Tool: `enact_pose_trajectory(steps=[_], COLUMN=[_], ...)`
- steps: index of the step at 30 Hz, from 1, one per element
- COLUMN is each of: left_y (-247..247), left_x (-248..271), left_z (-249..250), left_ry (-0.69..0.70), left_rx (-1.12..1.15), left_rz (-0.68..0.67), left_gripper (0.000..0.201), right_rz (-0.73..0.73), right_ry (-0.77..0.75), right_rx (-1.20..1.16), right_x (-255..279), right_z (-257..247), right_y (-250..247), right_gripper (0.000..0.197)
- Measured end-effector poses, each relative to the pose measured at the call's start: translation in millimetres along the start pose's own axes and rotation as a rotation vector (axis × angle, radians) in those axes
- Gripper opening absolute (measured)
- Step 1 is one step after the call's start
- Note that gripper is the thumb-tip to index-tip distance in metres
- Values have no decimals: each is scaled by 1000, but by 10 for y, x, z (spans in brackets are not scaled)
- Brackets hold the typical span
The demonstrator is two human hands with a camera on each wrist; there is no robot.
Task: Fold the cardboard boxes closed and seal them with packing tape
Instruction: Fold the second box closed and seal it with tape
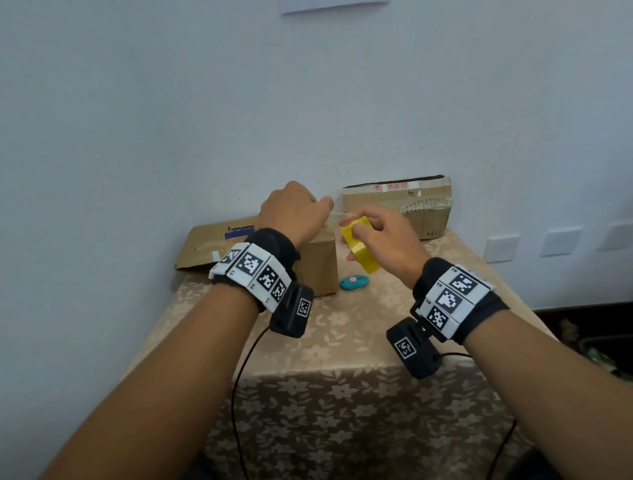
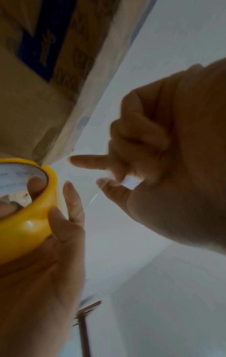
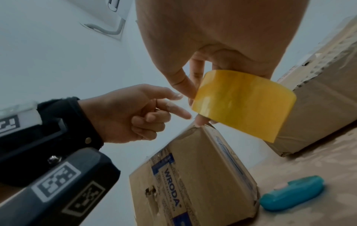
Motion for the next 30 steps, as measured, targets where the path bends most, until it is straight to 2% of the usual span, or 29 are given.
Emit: enact_pose_trajectory(steps=[3, 8, 13, 15, 19, 24, 28, 30], left_y=[43, 77, 99, 108, 67, 44, 22, 6], left_x=[6, -17, 15, 18, 14, 8, 6, 20], left_z=[4, -25, -9, 3, 3, -37, -30, 2], left_ry=[-15, -73, -162, -187, -201, -183, -119, -14], left_rx=[99, 208, 188, 217, 363, 411, 381, 237], left_rz=[-177, -260, -357, -387, -341, -255, -190, -85], left_gripper=[40, 34, 59, 58, 33, 16, 13, 15], right_rz=[17, 52, 44, 36, 29, 22, 24, 28], right_ry=[-25, -53, -90, -109, -148, -161, -165, -165], right_rx=[-28, -22, -14, -24, -17, -6, 34, 62], right_x=[-9, -19, -16, -13, -20, -36, -40, -41], right_z=[3, 22, 7, -8, -16, 20, 47, 59], right_y=[-2, -30, -39, -31, -13, -10, -13, -9], right_gripper=[26, 25, 27, 28, 35, 37, 35, 38])
Point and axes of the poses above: each hand's wrist, its own x-axis away from the middle knuckle, its own y-axis out of the palm, z = x × y, the point moved 3 cm from there along -x, towards the middle knuckle, and after that the axes turned 11 degrees about -y, right-handed, at the moved point
